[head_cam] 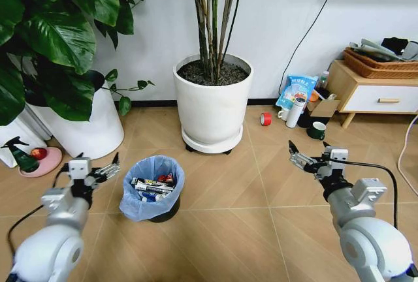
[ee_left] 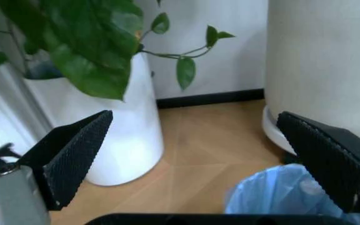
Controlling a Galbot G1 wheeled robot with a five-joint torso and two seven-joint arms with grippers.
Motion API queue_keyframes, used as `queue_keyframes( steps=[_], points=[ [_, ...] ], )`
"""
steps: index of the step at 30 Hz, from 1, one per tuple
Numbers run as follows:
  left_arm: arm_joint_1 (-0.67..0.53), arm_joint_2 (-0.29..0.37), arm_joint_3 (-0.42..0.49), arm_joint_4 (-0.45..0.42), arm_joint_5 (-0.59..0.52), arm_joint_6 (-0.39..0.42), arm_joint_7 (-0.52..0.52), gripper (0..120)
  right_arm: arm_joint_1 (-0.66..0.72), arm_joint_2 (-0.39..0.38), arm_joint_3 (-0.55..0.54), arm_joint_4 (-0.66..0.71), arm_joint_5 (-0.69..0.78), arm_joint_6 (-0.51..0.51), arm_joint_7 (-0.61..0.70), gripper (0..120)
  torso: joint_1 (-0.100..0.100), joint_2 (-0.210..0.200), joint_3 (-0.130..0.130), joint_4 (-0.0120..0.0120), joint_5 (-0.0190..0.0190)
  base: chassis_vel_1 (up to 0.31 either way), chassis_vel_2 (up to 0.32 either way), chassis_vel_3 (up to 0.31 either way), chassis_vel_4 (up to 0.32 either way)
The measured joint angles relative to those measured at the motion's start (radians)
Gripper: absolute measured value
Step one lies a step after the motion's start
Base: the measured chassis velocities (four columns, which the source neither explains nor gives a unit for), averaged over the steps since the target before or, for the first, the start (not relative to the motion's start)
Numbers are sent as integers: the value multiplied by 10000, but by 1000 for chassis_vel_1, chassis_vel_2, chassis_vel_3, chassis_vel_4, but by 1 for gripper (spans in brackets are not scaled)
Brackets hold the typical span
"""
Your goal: Pick up the trash bin and place the garbage on the floor into it.
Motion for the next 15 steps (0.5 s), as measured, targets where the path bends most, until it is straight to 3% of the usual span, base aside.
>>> queue_keyframes(
  steps=[7,13,15],
  points=[
    [575,-1326,-482,-162,585,-215,522,100,-602,523,136,7,-1062,365,-306,100,0,0,0,1,-2,0,0,0,0],
    [782,-1727,-658,-163,786,-280,809,100,-1012,829,209,-139,-1776,750,-444,100,0,0,1,-1,1,0,0,0,0],
    [1225,-2203,-770,-396,889,-442,1093,100,-1650,1235,288,-153,-2501,1336,-649,100,0,0,1,-2,-1,0,0,0,0]
  ],
)
